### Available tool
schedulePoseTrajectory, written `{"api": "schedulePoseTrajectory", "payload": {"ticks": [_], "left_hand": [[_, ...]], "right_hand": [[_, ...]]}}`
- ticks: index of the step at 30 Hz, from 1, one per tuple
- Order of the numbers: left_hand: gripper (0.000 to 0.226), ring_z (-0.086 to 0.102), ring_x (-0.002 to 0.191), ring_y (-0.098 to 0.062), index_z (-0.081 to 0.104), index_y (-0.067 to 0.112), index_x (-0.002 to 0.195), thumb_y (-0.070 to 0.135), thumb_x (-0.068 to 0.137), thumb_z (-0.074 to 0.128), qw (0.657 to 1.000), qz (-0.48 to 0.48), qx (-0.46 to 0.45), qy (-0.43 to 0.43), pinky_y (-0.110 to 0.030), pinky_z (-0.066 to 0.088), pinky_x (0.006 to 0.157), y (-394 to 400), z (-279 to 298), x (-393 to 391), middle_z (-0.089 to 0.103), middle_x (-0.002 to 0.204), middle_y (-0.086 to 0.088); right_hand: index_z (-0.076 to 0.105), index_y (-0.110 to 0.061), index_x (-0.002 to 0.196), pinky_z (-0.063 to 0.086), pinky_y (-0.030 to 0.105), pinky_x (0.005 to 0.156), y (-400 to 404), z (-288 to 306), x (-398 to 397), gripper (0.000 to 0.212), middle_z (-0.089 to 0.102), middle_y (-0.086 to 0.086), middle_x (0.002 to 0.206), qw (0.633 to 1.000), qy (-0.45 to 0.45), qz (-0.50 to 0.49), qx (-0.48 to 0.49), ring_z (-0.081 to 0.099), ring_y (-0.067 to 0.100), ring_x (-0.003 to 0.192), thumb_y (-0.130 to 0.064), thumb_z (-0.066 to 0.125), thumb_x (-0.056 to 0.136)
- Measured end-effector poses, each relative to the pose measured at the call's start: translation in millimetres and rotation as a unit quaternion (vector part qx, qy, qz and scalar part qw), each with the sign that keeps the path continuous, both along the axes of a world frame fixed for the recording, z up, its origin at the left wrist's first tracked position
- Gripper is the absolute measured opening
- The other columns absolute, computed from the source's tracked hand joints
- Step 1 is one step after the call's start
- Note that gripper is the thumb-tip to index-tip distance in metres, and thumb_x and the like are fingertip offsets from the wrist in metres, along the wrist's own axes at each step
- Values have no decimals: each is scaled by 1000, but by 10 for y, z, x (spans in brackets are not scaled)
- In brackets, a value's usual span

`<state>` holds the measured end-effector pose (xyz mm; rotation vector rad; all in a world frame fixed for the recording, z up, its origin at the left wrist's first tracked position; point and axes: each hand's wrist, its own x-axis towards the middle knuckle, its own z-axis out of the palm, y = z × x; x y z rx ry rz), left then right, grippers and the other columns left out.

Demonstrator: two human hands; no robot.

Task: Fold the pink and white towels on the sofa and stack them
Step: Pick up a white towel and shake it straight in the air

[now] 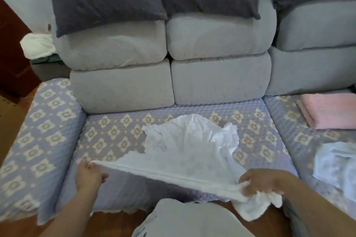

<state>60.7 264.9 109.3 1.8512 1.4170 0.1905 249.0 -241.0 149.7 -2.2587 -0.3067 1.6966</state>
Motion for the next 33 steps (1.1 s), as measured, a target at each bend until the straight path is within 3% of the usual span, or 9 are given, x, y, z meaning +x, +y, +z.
{"api": "schedulePoseTrajectory", "payload": {"ticks": [4,8,15,17,20,23,29,31,33], "left_hand": [[40,62,73,-28,35,2,145,5,105,36,971,73,-205,-102,-34,59,60,-110,215,175,57,106,-23],[26,59,72,-28,51,-8,124,-1,103,37,956,10,-238,-169,-31,57,48,-111,817,1206,57,110,-25],[18,61,77,-25,50,10,91,-6,90,41,757,-94,-178,-622,-37,60,63,-514,4485,3432,57,97,-14],[15,60,76,-25,45,14,87,3,91,36,732,-101,-121,-663,-38,59,61,-539,5210,3497,54,91,-10],[16,64,79,-28,42,19,89,12,100,33,741,-120,-96,-654,-44,61,60,-604,5617,3493,55,102,-11],[12,66,65,-28,40,14,102,8,100,29,734,-124,-125,-656,-40,61,59,-677,5633,3547,52,104,-14],[15,70,65,-29,37,13,104,6,98,25,717,-111,-180,-664,-41,63,66,-828,5386,3715,54,106,-16],[15,71,70,-30,40,13,98,5,95,28,727,-113,-182,-653,-42,63,67,-865,5263,3759,57,109,-19],[16,68,75,-30,43,13,93,3,90,31,741,-98,-185,-638,-41,62,66,-879,5109,3780,59,109,-19]], "right_hand": [[70,-33,110,45,31,71,154,-99,-95,45,66,-9,99,980,21,159,-121,57,17,83,-58,64,74],[58,-15,134,47,28,94,141,521,720,44,56,9,140,947,-270,76,-154,59,23,116,-41,49,100],[64,-4,97,50,47,82,-324,3945,2057,20,64,30,103,577,-773,-262,-37,61,48,97,-17,49,98],[67,-1,101,50,46,85,-323,4728,2049,30,64,31,105,539,-806,-245,-26,62,47,98,-25,48,100],[68,0,109,48,43,90,-343,5243,1806,35,65,29,113,575,-787,-216,-57,61,44,106,-30,54,100],[70,2,101,50,46,86,-446,5382,1520,33,66,33,104,437,-855,-279,-15,63,49,98,-24,50,99],[73,-6,101,48,43,79,-467,5223,1286,33,67,30,97,422,-843,-333,14,62,49,94,-31,51,97],[71,-5,98,42,38,71,-509,5078,1257,35,67,26,96,502,-808,-308,2,62,43,89,-35,53,99],[70,-7,88,40,31,61,-558,4879,1224,35,67,17,90,656,-703,-275,-4,61,31,76,-40,60,97]]}}
